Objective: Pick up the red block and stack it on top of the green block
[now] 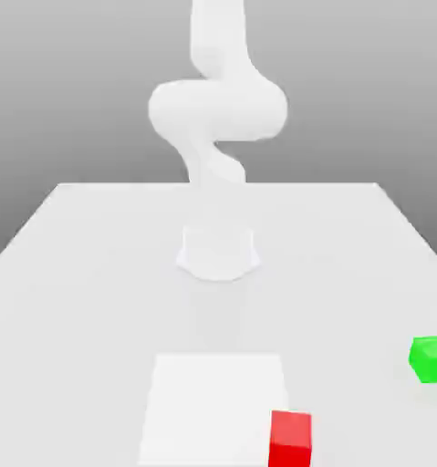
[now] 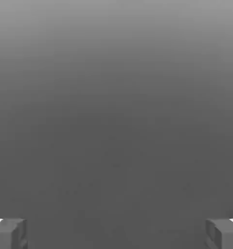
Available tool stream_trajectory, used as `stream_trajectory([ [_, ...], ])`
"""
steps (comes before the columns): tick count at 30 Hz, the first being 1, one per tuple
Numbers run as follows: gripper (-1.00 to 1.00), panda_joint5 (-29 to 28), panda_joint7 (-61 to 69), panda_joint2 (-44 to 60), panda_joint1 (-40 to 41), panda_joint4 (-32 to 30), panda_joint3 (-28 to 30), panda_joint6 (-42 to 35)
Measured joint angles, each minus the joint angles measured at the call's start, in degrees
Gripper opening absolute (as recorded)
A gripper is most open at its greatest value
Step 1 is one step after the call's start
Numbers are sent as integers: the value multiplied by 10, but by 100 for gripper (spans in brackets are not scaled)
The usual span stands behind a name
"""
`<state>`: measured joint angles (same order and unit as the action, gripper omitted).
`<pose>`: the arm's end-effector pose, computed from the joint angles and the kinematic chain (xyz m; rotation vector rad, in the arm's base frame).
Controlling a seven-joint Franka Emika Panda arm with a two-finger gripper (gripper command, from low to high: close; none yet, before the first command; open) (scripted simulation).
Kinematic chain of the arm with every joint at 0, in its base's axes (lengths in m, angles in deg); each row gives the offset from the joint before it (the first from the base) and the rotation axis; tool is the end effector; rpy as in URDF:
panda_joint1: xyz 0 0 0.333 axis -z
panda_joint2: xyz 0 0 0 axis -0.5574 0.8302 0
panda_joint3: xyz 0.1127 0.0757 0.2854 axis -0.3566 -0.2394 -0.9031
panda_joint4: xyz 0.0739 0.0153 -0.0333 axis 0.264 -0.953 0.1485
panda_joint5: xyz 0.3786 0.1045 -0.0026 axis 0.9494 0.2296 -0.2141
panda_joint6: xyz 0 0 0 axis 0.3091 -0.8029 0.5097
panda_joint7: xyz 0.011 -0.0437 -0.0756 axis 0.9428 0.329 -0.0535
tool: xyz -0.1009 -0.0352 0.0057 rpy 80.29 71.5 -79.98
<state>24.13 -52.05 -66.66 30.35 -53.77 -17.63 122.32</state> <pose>0.3766 0.0006 0.6803 -2.5241 0.9004 -0.9407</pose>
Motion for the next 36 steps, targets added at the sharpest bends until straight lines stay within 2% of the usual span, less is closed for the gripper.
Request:
stream_trajectory([
  [10,0,71,261,188,-122,-18,86,55],
  [20,0,131,511,372,-180,-35,104,109],
  [26,0,119,627,471,-191,-48,96,149],
  [31,0,64,691,545,-196,-60,95,186],
  [35,0,79,720,623,-181,-50,74,247],
  [36,-100,87,726,643,-174,-47,65,264],
])
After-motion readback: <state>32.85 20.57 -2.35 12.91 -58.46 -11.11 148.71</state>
